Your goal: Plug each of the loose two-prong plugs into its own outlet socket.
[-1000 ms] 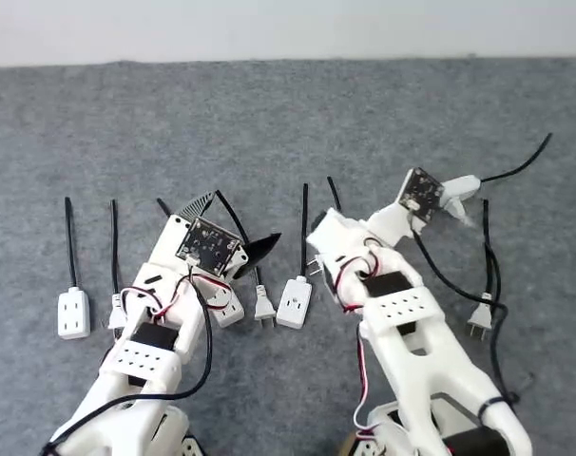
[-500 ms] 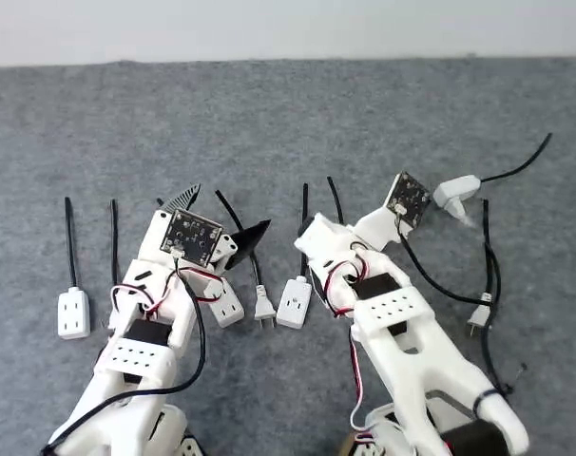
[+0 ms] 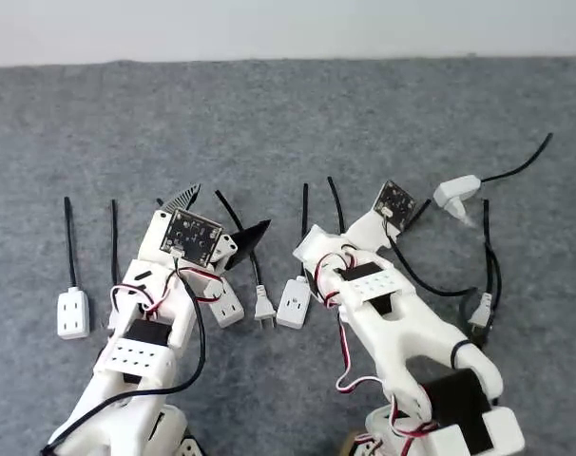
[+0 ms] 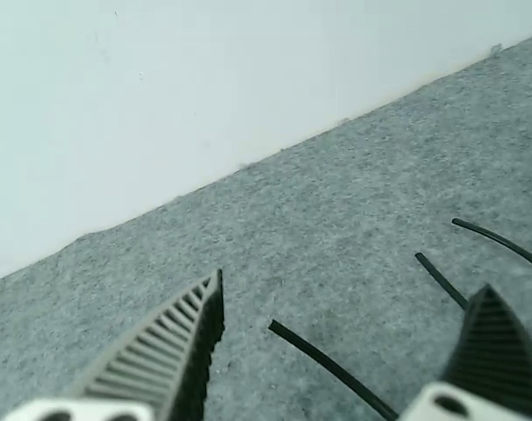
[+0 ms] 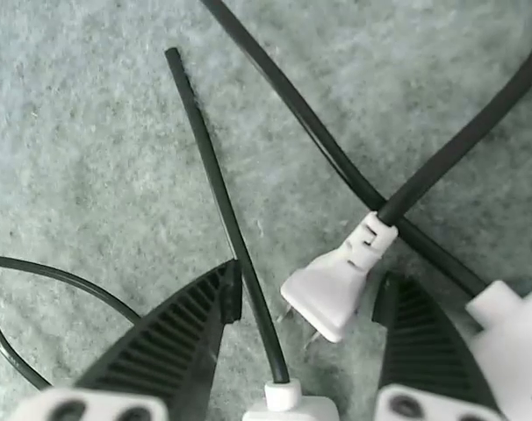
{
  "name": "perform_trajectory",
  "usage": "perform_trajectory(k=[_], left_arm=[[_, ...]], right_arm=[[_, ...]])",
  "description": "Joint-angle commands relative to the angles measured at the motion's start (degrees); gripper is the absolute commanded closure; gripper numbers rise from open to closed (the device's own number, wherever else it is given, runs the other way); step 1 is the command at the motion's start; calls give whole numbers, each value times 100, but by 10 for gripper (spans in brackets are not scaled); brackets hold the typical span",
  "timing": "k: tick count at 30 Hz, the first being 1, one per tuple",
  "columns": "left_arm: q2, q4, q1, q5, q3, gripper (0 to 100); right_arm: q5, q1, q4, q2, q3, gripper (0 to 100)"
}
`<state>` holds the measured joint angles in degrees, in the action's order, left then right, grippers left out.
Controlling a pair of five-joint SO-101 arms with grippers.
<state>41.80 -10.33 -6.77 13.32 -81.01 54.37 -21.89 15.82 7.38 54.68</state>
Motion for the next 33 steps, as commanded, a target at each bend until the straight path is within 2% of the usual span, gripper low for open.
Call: perform_trajectory(k=[1, 14, 20, 22, 26, 33], left_arm=[[0, -44, -18, -70, 286, 589], [0, -35, -18, -70, 286, 589], [0, -35, -18, -70, 286, 589], [0, -35, -18, -70, 286, 589], [0, -35, -18, -70, 286, 589], [0, -35, -18, -70, 286, 589]], right_arm=[[79, 75, -127, -92, -334, 757], [299, 277, -119, -145, -369, 757], [316, 321, -321, -752, -554, 759], [325, 347, -312, -760, -589, 798], [264, 356, -321, -787, -615, 961], [79, 312, -92, -822, -712, 861]])
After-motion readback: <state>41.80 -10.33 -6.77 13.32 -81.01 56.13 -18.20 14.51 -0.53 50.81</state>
